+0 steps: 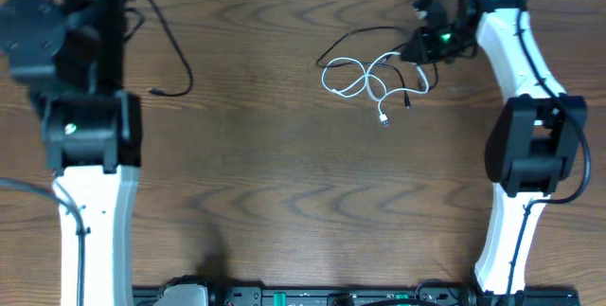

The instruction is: Untangle cables

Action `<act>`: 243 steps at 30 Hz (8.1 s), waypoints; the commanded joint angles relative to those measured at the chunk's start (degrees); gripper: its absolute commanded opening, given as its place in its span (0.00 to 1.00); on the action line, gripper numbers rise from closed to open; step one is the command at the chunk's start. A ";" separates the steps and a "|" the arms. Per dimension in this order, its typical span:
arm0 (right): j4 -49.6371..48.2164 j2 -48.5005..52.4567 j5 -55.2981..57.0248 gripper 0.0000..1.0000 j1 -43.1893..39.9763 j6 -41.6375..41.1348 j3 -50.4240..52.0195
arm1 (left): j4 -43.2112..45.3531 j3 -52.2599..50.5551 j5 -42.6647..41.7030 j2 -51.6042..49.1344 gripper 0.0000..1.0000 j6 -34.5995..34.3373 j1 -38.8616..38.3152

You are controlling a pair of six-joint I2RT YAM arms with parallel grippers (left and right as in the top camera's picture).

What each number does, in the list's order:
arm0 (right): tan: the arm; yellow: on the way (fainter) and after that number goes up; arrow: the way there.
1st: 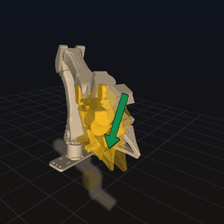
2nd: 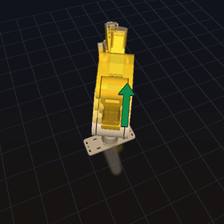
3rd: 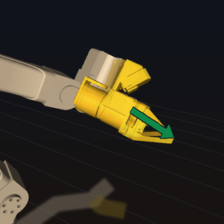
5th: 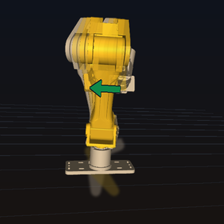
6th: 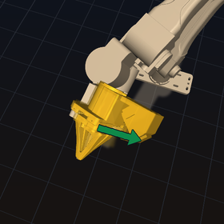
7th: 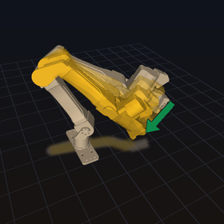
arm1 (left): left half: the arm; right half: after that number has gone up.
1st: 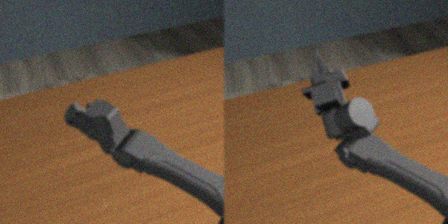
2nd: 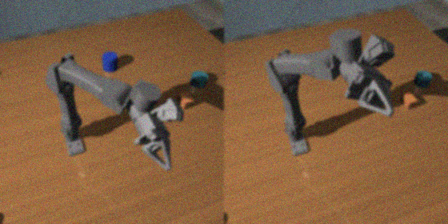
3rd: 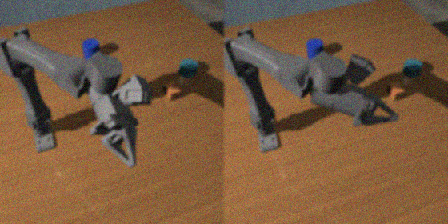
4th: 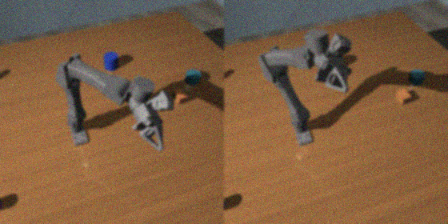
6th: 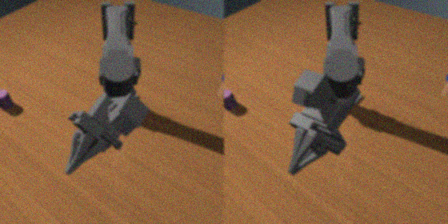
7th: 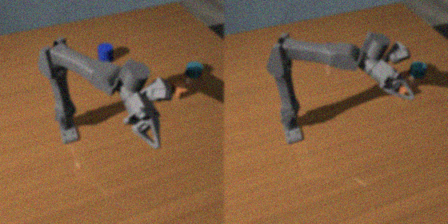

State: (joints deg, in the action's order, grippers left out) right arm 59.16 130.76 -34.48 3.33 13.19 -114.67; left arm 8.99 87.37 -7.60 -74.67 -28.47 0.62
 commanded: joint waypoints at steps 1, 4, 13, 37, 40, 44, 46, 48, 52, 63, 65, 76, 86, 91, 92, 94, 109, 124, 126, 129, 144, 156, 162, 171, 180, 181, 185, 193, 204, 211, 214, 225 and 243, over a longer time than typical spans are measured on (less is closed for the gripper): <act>-0.11 -5.44 -4.46 0.30 3.48 5.75 -0.09 | 0.48 1.16 -0.98 -0.63 0.07 0.39 -2.60; -0.37 -9.77 -0.44 0.91 4.83 2.29 -0.09 | 0.44 1.16 -0.98 -1.03 0.08 0.39 -4.26; -1.53 -27.74 1.55 0.99 4.57 -0.20 -0.09 | 0.02 1.16 -8.66 -1.05 0.07 0.39 -6.99; -13.84 -26.10 -25.42 0.88 14.32 20.72 -0.04 | 0.48 1.16 -56.17 -0.98 0.08 -25.90 -6.97; -16.02 -25.57 -25.62 0.81 16.52 20.72 -0.04 | 0.48 1.16 -56.74 -0.98 0.08 -27.23 -6.97; -19.87 -24.41 -22.53 0.69 18.99 17.66 -0.04 | 0.50 1.16 -58.42 -0.96 0.08 -29.24 -6.97; -21.84 -24.00 -20.00 0.64 19.69 15.28 -0.04 | 0.50 1.16 -59.74 -0.96 0.08 -29.29 -6.97; -23.34 -23.87 -18.93 0.55 19.98 13.40 -0.04 | 0.48 1.16 -60.65 -0.96 0.08 -29.27 -6.97; -24.83 -23.93 -17.16 0.06 19.56 9.27 -0.04 | 0.48 1.16 -60.76 -0.98 0.08 -28.35 -6.75; -25.42 -27.47 -2.62 0.01 14.62 -11.37 -0.66 | 0.26 1.14 -59.25 -2.14 0.32 -13.66 -6.75; -25.77 -29.49 0.39 0.01 12.76 -15.34 -1.27 | 0.24 1.11 -59.25 -2.89 0.53 -12.04 -6.75; -33.09 -37.40 4.28 0.01 -6.97 -37.16 -2.93 | -3.02 1.09 -59.47 -8.85 0.99 -12.02 -6.75; -23.69 -35.19 9.20 0.01 -28.55 -37.79 -2.86 | -7.41 1.09 -57.35 -13.90 1.00 -5.70 -6.75; -17.73 -31.58 15.02 0.01 -33.83 -32.96 -2.86 | -22.10 1.07 -35.67 -14.21 1.00 4.15 -7.54; -17.14 -30.58 16.52 0.01 -34.42 -32.13 -2.86 | -25.59 1.07 -28.41 -14.23 1.00 6.12 -8.09; -16.37 -28.74 18.53 0.01 -35.19 -30.42 -2.86 | -30.42 1.07 -15.85 -14.49 1.00 8.44 -9.33; -19.69 -16.37 17.84 0.01 -42.25 -32.54 -4.02 | -41.40 1.03 3.80 -18.91 1.00 12.15 -11.69; -16.65 -19.54 20.02 0.01 -49.81 -31.82 -21.62 | -42.23 1.03 3.74 -18.93 1.00 12.13 -11.98; -15.26 -19.08 20.00 0.01 -49.62 -29.88 -21.59 | -42.21 1.03 3.78 -18.93 1.00 12.13 -12.09; -13.29 -17.68 20.04 0.01 -48.00 -25.99 -21.57 | -42.18 1.03 3.76 -18.93 1.00 12.13 -12.09; -13.03 -2.45 21.75 0.09 -34.80 -22.95 -21.42 | -42.21 1.03 3.78 -18.93 0.99 12.13 -12.09; -4.35 -3.37 25.97 0.99 -33.83 -22.32 -21.42 | -44.24 1.03 3.74 -18.93 0.98 12.13 -12.09; 2.78 -6.88 21.53 0.99 -34.71 -22.29 -21.42 | -44.98 1.03 3.76 -18.93 0.98 12.20 -12.09; 13.75 -16.13 10.25 0.99 -33.20 -13.60 -21.42 | -45.20 1.03 -11.34 -18.93 0.98 24.20 -12.09; 25.29 -24.50 6.27 0.99 -29.46 -7.85 -21.42 | -45.20 1.03 -11.45 -18.93 0.98 24.17 -12.07; 26.43 -24.65 4.83 0.99 -29.18 -6.84 -21.42 | -45.24 1.03 -11.47 -18.93 0.98 24.17 -12.07; 29.64 -24.50 0.87 0.99 -27.15 -4.26 -20.92 | -46.07 1.03 -11.47 -18.93 0.98 24.17 -12.09; 26.97 -24.46 0.92 0.99 -19.37 -3.26 -13.31 | -49.35 0.98 -11.43 -19.02 0.98 23.69 -12.24; 14.47 -24.37 0.81 0.99 -13.55 -7.63 5.42 | -52.92 0.96 -11.45 -21.16 0.98 23.50 -15.87; 7.58 -24.37 1.09 0.98 -9.81 -7.65 15.45 | -53.96 0.96 -11.45 -21.55 1.00 23.47 -18.73; 4.04 -24.37 1.09 0.96 -8.74 -9.46 18.73 | -53.96 0.96 -11.43 -21.55 1.00 23.28 -19.71; -5.07 -24.37 4.96 0.89 -6.45 -16.59 26.21 | -53.92 -1.62 -11.45 -22.62 0.99 19.63 -24.00; -6.01 -24.37 4.98 0.93 -6.27 -17.00 28.55 | -53.02 -1.77 -11.52 -35.87 0.93 40.79 -33.53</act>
State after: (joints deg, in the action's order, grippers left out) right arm 53.23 106.02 -29.54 -3.40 -3.09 -86.46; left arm -44.38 86.54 -18.39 -108.90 1.98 -32.01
